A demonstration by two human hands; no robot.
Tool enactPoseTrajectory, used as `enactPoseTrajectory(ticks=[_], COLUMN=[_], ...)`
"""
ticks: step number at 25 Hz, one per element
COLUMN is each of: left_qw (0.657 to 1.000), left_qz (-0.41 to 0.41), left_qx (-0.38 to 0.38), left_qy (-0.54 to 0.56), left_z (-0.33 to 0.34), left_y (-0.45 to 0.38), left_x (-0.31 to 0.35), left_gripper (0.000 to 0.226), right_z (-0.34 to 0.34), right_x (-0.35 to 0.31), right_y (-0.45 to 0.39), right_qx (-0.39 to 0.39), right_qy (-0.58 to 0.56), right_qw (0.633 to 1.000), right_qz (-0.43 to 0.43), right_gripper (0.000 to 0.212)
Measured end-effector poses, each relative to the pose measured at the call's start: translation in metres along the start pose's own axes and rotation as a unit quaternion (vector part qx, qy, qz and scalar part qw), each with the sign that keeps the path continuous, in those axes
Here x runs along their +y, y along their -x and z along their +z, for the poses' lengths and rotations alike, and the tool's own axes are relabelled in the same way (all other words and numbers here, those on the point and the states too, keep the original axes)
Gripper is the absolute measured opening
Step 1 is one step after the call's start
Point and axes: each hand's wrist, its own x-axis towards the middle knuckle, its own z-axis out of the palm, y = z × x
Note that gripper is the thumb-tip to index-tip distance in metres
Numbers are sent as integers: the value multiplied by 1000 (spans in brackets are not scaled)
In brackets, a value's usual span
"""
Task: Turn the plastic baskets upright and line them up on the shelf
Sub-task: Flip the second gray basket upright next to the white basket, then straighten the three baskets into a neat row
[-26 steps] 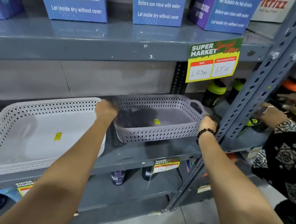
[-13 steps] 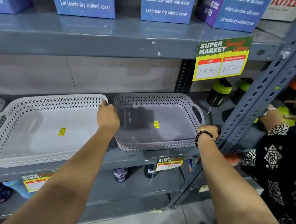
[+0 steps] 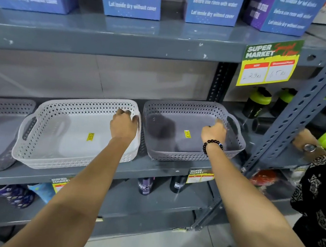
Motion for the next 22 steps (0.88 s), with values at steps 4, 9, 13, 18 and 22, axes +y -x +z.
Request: enactPoseTrajectory(ticks=[4, 9, 13, 18, 22], left_qw=[999, 990, 977, 968, 978], left_qz=[-23, -88, -167, -249, -205], left_qx=[31, 104, 124, 32, -14], left_qy=[-11, -26, -54, 7, 25], left_z=[-21, -67, -105, -126, -119], left_y=[3, -13, -28, -42, -45], left_x=[-36, -95, -161, -232, -245], left_gripper=[41, 44, 48, 58, 52], right_z=[32, 74, 101, 121, 127], right_x=[-28, -71, -94, -101, -101], right_y=[26, 49, 60, 68, 78], right_qx=[-81, -251, -340, -330, -306], right_qy=[-13, -8, -13, -39, -30], right_qw=[996, 963, 936, 943, 951], right_qz=[-40, -95, -91, -14, 28], right_gripper=[40, 32, 50, 67, 70])
